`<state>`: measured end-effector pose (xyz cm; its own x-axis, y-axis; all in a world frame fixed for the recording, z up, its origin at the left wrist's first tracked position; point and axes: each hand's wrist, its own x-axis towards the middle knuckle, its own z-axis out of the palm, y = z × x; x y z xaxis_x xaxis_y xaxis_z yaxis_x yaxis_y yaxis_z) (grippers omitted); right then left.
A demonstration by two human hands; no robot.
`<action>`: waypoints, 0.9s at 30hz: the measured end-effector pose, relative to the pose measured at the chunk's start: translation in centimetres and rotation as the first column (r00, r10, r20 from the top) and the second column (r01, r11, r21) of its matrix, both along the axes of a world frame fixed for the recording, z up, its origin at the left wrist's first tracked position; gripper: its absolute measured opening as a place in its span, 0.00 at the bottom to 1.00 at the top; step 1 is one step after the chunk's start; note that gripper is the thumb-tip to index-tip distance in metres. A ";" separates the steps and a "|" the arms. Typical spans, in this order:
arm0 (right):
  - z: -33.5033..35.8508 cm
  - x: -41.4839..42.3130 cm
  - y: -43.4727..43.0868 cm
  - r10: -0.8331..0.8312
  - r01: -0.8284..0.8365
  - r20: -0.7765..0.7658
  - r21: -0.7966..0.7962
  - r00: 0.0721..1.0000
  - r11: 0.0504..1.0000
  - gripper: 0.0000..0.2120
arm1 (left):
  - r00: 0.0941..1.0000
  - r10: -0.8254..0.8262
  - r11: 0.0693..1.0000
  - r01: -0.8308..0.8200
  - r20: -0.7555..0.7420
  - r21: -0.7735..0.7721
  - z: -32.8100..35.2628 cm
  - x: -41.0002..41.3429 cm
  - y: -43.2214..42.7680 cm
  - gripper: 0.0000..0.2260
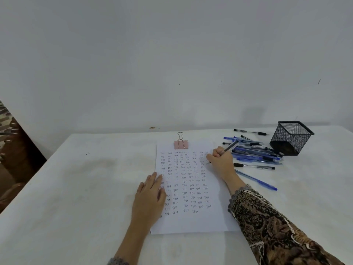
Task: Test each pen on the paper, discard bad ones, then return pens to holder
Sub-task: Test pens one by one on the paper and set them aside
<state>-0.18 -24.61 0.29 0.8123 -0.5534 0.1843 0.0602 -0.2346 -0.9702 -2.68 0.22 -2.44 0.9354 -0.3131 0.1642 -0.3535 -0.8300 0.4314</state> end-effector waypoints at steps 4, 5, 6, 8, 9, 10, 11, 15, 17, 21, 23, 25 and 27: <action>-0.4 0.2 -0.3 -0.038 0.037 0.019 0.022 0.999 0.999 0.24 | 1.000 -0.004 1.000 0.004 -0.012 -0.008 0.0 0.0 0.1 0.29; -0.4 0.2 -0.3 -0.032 0.032 0.018 0.015 0.999 0.999 0.24 | 1.000 -0.005 1.000 0.005 -0.016 -0.012 0.1 -0.1 0.1 0.29; -0.4 0.3 -0.3 -0.019 0.019 0.018 0.006 1.000 1.000 0.24 | 1.000 -0.008 1.000 0.008 -0.016 -0.011 0.1 -0.1 0.1 0.29; -0.4 0.3 -0.3 -0.003 0.003 0.017 0.004 1.000 1.000 0.24 | 1.000 -0.012 1.000 0.012 -0.010 -0.006 0.2 -0.1 0.0 0.29; -0.5 0.2 -0.3 -0.006 0.006 0.016 0.002 1.000 1.000 0.24 | 1.000 -0.011 1.000 0.011 -0.009 -0.009 0.2 -0.1 0.0 0.28; -0.6 0.3 -0.4 -0.012 0.012 0.021 0.003 1.000 1.000 0.24 | 1.000 -0.010 1.000 0.010 -0.010 -0.014 0.2 -0.1 0.0 0.27; -0.8 0.3 -0.4 -0.025 0.024 0.029 0.017 0.999 1.000 0.25 | 1.000 -0.010 1.000 0.010 -0.012 -0.015 0.2 -0.1 0.0 0.26; -0.4 0.3 -0.2 -0.010 0.008 0.044 0.040 0.999 0.999 0.25 | 1.000 -0.009 1.000 0.009 0.000 -0.009 0.0 0.1 0.1 0.30; -0.3 0.1 -0.3 -0.019 0.018 0.051 0.016 0.999 1.000 0.25 | 1.000 -0.009 1.000 0.009 -0.002 -0.005 -0.1 0.0 0.1 0.32; -0.4 0.0 -0.1 -0.014 0.015 0.057 -0.005 0.998 1.000 0.24 | 1.000 -0.011 1.000 0.011 -0.001 -0.004 0.0 0.1 0.0 0.30; -0.2 0.0 -0.1 -0.006 0.006 0.066 -0.007 0.998 1.000 0.24 | 1.000 -0.010 1.000 0.010 0.005 -0.006 -0.1 0.0 0.0 0.33; -0.1 -0.1 0.1 -0.013 0.013 0.057 0.007 0.998 1.000 0.24 | 1.000 -0.005 1.000 0.005 0.003 -0.011 -0.2 0.0 0.0 0.31; -0.2 -0.1 0.1 -0.006 0.005 0.038 0.036 0.999 0.999 0.25 | 1.000 0.000 1.000 0.000 0.010 -0.022 -0.2 0.0 0.0 0.29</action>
